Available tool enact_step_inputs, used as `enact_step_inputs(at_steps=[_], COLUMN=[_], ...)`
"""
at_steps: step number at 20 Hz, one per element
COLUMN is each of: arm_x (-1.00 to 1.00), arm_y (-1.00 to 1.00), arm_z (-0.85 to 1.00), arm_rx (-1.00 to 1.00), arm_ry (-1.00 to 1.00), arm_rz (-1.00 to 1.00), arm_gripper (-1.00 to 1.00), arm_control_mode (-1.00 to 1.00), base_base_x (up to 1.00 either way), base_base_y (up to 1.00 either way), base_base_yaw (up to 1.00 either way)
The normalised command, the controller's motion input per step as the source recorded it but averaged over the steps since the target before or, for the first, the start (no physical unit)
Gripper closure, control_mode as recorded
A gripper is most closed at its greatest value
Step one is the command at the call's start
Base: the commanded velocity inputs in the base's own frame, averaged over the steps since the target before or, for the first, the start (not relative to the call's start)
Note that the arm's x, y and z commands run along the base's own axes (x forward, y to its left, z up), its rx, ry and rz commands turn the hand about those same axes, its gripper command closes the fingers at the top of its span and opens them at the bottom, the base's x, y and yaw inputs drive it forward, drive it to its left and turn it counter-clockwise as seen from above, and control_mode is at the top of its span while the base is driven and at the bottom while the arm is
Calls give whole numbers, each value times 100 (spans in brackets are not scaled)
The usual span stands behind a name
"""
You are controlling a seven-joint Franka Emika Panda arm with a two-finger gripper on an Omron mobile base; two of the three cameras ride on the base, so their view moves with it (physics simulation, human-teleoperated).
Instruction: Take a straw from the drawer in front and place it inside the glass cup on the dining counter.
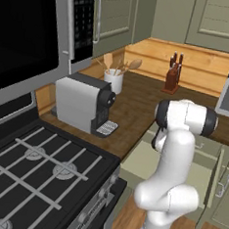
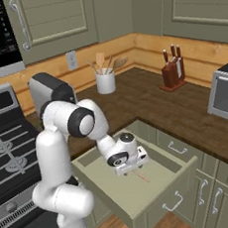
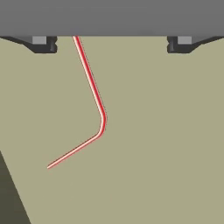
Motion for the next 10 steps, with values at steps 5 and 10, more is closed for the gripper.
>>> enact_step_inputs(at_steps=[5, 10], arm_x=[23, 26], arm_y=[-18, 0], arm_z=[-27, -39], arm_rx=[7, 0], arm_ry=[0, 0], arm_rz=[8, 2], arm_gripper=[-100, -100], arm_control_mode=[-100, -100], base_base_x=[0, 0], base_base_y=[0, 0], base_base_yaw=[0, 0])
